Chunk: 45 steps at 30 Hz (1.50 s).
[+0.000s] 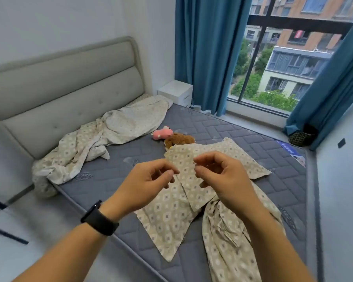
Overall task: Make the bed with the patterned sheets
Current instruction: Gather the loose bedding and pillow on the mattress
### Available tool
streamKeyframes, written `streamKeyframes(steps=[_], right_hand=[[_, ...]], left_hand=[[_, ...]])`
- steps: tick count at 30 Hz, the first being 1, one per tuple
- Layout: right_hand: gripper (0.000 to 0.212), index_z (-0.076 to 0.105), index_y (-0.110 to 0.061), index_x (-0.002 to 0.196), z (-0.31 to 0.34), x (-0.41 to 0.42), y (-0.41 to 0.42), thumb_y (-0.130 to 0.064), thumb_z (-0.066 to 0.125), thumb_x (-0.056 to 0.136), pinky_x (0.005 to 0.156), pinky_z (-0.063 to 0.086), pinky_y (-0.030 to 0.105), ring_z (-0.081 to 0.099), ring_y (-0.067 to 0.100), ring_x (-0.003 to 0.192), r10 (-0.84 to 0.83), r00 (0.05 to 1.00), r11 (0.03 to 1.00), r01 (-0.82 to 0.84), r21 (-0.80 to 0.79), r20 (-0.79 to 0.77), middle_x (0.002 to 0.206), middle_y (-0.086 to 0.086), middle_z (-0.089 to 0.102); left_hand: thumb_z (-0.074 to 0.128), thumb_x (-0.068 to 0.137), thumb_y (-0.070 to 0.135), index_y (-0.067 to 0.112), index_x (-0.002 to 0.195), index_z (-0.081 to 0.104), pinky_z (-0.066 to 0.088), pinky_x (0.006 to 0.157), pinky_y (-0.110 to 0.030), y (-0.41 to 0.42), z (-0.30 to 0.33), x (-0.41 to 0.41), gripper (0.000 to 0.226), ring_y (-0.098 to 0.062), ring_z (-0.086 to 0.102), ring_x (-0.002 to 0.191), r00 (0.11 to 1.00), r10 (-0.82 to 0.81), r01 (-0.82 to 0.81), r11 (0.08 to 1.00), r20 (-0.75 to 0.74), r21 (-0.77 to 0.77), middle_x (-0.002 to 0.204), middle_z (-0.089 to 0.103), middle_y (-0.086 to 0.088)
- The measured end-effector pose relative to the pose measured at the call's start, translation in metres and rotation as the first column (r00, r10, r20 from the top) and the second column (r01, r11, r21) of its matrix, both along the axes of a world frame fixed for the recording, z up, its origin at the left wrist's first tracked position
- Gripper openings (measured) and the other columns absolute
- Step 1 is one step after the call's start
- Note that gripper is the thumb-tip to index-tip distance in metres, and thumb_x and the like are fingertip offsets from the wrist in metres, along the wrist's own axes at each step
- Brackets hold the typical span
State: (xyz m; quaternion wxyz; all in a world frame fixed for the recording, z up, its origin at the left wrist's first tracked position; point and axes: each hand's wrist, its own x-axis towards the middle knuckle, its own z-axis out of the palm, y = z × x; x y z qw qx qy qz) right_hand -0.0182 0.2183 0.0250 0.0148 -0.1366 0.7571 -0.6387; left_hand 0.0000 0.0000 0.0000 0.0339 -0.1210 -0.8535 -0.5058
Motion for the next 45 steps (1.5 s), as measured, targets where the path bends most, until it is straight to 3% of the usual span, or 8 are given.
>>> streamKeyframes(steps=[5, 12, 20, 28, 33, 37, 41, 45], right_hand=[[0.017, 0.074, -0.025, 0.096, -0.034, -0.011, -0.029, -0.009, 0.072, 0.091, 0.068, 0.059, 0.031, 0.069, 0.014, 0.075, 0.048, 0.999, 0.991, -0.050, 0.125, 0.023, 0.086, -0.007, 0.074], [0.016, 0.073, -0.033, 0.093, -0.049, -0.041, -0.080, -0.017, 0.071, 0.092, 0.065, 0.047, 0.013, 0.062, 0.002, 0.072, 0.124, 0.991, 0.948, -0.131, 0.291, 0.043, 0.085, -0.026, 0.068], [0.009, 0.074, -0.029, 0.093, -0.056, -0.109, -0.172, -0.025, 0.067, 0.096, 0.063, 0.047, 0.014, 0.063, 0.002, 0.074, -0.023, 0.999, 0.940, 0.007, 0.340, 0.044, 0.087, -0.023, 0.068], [0.007, 0.073, -0.033, 0.095, -0.070, -0.148, -0.234, -0.027, 0.067, 0.095, 0.071, 0.052, 0.018, 0.064, 0.003, 0.083, -0.071, 0.997, 0.905, 0.056, 0.422, 0.020, 0.090, -0.019, 0.068], [0.008, 0.071, -0.036, 0.099, -0.089, -0.158, -0.250, -0.033, 0.064, 0.096, 0.074, 0.053, 0.024, 0.063, 0.002, 0.085, 0.019, 0.998, 0.869, -0.043, 0.494, 0.054, 0.094, -0.020, 0.066], [0.009, 0.070, -0.034, 0.101, -0.107, -0.171, -0.264, -0.035, 0.063, 0.096, 0.076, 0.053, 0.026, 0.062, 0.000, 0.082, 0.066, 0.993, 0.846, -0.108, 0.522, 0.098, 0.096, -0.019, 0.065], [0.021, 0.068, -0.029, 0.114, -0.122, -0.186, -0.291, -0.038, 0.062, 0.096, 0.083, 0.054, 0.035, 0.060, 0.002, 0.086, 0.149, 0.978, 0.782, -0.205, 0.588, 0.143, 0.102, -0.016, 0.066], [0.024, 0.066, -0.030, 0.117, -0.128, -0.193, -0.320, -0.040, 0.062, 0.096, 0.084, 0.054, 0.034, 0.059, 0.003, 0.087, 0.232, 0.953, 0.732, -0.302, 0.611, 0.194, 0.102, -0.017, 0.065]], left_hand=[[0.060, 0.101, 0.016, 0.027, 0.097, 0.073, 0.058, 0.075, -0.041, -0.022, -0.025, 0.002, 0.017, -0.018, 0.070, 0.076, 0.991, 0.095, -0.096, 0.995, 0.097, 0.006, 0.083, 0.072, 0.004], [0.060, 0.100, 0.016, 0.029, 0.097, 0.073, 0.057, 0.072, -0.032, -0.061, -0.046, -0.038, 0.018, -0.016, 0.070, 0.075, 0.987, 0.045, -0.051, 0.998, 0.152, 0.034, 0.081, 0.072, 0.004], [0.058, 0.101, 0.019, 0.029, 0.097, 0.073, 0.056, 0.073, -0.028, -0.159, -0.056, -0.123, 0.019, -0.013, 0.069, 0.076, 0.985, -0.022, 0.024, 1.000, 0.169, -0.007, 0.082, 0.072, 0.007], [0.058, 0.101, 0.019, 0.033, 0.099, 0.071, 0.057, 0.077, -0.038, -0.229, -0.079, -0.174, 0.020, -0.013, 0.069, 0.076, 0.962, -0.060, 0.079, 0.995, 0.265, -0.059, 0.083, 0.072, 0.008], [0.058, 0.099, 0.018, 0.033, 0.099, 0.071, 0.057, 0.074, -0.032, -0.234, -0.085, -0.178, 0.020, -0.010, 0.069, 0.076, 0.960, -0.036, 0.050, 0.998, 0.276, -0.043, 0.082, 0.072, 0.009], [0.060, 0.098, 0.020, 0.035, 0.097, 0.070, 0.056, 0.074, -0.037, -0.246, -0.094, -0.168, 0.018, -0.014, 0.068, 0.075, 0.951, 0.036, 0.002, 0.993, 0.308, -0.121, 0.083, 0.072, 0.009], [0.060, 0.098, 0.015, 0.031, 0.096, 0.071, 0.054, 0.073, -0.026, -0.276, -0.101, -0.158, 0.020, -0.010, 0.068, 0.075, 0.922, 0.141, -0.093, 0.985, 0.360, -0.146, 0.082, 0.072, 0.010], [0.058, 0.098, 0.012, 0.027, 0.096, 0.072, 0.058, 0.075, -0.033, -0.317, -0.110, -0.155, 0.021, -0.013, 0.069, 0.075, 0.891, 0.222, -0.181, 0.973, 0.396, -0.141, 0.082, 0.073, 0.007]])
